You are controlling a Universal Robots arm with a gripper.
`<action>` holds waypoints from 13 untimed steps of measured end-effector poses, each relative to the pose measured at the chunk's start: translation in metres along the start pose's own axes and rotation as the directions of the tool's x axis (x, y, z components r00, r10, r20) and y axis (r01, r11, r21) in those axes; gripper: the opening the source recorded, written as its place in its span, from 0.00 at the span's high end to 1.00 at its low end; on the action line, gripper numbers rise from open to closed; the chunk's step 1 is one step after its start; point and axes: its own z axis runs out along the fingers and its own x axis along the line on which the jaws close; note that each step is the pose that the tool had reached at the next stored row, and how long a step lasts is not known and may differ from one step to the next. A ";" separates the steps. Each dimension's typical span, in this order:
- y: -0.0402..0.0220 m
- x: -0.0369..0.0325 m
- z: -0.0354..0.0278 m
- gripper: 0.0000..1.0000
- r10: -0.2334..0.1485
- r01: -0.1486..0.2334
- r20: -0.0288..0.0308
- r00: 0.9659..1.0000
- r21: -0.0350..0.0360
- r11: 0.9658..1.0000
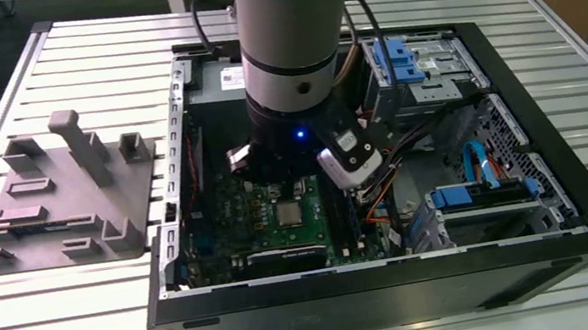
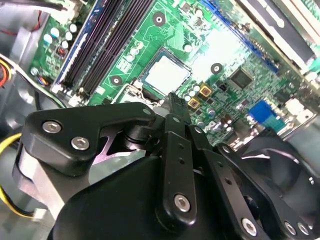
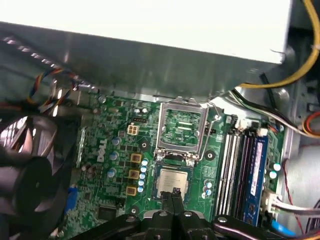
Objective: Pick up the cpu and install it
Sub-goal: 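Close the cpu cover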
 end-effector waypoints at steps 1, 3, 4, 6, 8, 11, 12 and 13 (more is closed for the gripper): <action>0.0000 0.0000 0.0000 0.90 -0.016 0.016 0.000 1.000 0.000 1.000; -0.0001 -0.0013 0.0004 0.90 -0.033 0.033 -0.001 0.999 0.000 0.999; -0.0004 -0.0027 0.0005 0.90 -0.036 0.036 -0.001 0.999 0.000 0.999; -0.0005 -0.0061 0.0005 0.90 -0.040 0.040 -0.001 0.999 0.000 0.999; -0.0005 -0.0094 0.0008 0.90 -0.043 0.043 -0.001 0.999 0.000 0.999; -0.0005 -0.0098 0.0008 0.90 -0.061 0.061 -0.002 0.998 0.000 0.998; -0.0005 -0.0098 0.0009 0.90 -0.079 0.079 -0.002 0.997 0.000 0.997; -0.0005 -0.0098 0.0009 0.90 -0.097 0.097 -0.003 0.995 0.001 0.995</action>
